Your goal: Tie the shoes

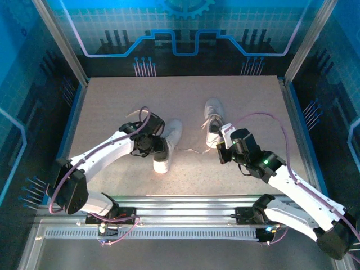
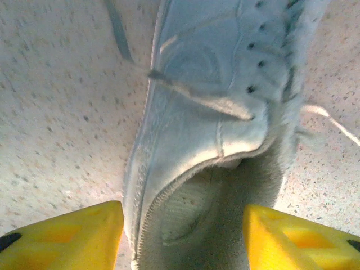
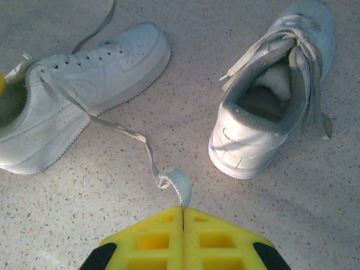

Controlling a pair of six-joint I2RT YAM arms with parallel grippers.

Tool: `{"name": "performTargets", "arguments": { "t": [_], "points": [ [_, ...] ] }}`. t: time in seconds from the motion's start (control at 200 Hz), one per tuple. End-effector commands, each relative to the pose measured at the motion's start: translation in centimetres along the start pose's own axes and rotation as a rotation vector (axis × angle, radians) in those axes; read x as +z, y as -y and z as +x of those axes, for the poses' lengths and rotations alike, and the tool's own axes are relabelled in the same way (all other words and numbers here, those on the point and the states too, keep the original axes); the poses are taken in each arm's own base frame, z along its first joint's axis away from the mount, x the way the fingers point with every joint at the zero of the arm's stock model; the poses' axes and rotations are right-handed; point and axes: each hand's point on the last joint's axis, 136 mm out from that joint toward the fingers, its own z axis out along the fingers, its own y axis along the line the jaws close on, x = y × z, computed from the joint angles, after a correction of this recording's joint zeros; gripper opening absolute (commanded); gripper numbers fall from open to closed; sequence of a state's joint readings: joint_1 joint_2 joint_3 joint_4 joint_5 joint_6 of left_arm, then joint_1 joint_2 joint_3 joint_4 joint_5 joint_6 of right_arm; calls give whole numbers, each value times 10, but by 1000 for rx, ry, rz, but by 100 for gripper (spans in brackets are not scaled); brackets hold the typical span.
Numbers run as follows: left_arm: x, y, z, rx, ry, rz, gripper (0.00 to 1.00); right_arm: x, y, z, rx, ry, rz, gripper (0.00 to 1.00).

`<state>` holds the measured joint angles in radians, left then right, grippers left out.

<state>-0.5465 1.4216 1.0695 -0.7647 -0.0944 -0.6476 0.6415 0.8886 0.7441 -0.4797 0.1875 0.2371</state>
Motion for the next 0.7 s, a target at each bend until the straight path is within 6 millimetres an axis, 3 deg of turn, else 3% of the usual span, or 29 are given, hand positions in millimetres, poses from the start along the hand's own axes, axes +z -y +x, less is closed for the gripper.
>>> {"name": "performTargets", "arguments": {
  "t": [0.0,0.08,0.17,0.32,0.48,0.695],
  "points": [
    [-34,-15,-34,66,128,-28,61,-3,5,-1,24,-30,17,0],
    [-38,-26,-53,59,164,-2,62,-1,6,-5,16,-42,28,0],
    [-26,-37,-73,10,143,103,61,6,3,-8,14,-68,19,0],
    [17,-64,-105,-181,3,226,57,26,1,-6,33,-131,28,0],
    [66,-69,-133,-151,-126,163,56,38,-6,-31,29,-129,42,0],
    [109,-67,-174,-106,-114,71,56,60,-13,-53,12,-169,63,0]
  ]
}}
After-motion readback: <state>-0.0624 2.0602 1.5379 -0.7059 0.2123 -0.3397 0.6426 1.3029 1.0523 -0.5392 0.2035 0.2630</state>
